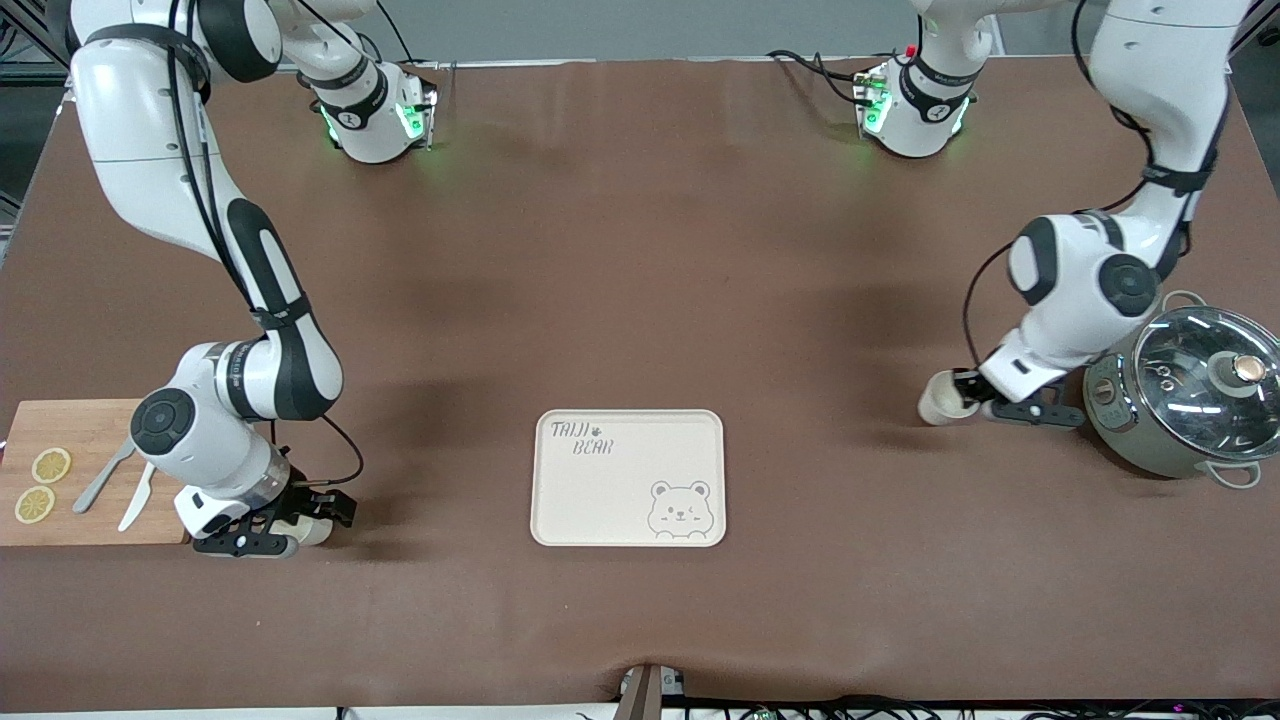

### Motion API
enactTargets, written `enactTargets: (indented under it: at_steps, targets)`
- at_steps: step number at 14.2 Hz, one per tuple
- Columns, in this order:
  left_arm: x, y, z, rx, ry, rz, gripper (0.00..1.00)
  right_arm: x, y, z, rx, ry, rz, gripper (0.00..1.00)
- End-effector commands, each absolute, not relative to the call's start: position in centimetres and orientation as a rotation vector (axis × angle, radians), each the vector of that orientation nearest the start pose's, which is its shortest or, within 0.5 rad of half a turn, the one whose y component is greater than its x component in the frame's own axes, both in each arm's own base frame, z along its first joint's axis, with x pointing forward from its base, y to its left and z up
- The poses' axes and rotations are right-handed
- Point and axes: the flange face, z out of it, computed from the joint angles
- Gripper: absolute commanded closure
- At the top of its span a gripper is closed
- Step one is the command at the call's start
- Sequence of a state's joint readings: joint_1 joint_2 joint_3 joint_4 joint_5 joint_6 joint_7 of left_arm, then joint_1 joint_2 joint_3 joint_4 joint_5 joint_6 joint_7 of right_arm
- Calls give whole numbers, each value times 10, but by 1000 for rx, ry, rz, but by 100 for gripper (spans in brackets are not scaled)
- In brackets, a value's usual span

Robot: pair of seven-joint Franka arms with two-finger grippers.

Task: Place white IKEA cup upright on tray with both arms
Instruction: 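Grasp one white cup with the left gripper while the right gripper grasps another, then carry both cups onto the bear tray and lower them upright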

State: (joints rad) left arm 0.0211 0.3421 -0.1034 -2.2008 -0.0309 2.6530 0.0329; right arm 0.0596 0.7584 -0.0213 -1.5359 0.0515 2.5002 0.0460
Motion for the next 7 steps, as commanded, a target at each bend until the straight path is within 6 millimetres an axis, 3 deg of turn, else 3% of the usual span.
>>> enactTargets:
  at_steps: [1, 2, 4, 6, 7]
  targets:
    - [566, -96, 263, -3204, 11, -163, 100, 733, 30, 230, -3107, 25, -339, 66]
    - [571, -106, 276, -3207, -25, -125, 100, 733, 29, 230, -3117, 12, -341, 76]
    - [583, -151, 301, -3214, -88, -77, 100, 733, 28, 231, -3124, 2, -345, 89]
    - [592, -194, 318, -3217, -153, -45, 100, 733, 26, 231, -3124, 4, -345, 100]
    - [599, -217, 327, -3218, -173, -32, 100, 734, 28, 232, -3123, 4, -349, 100]
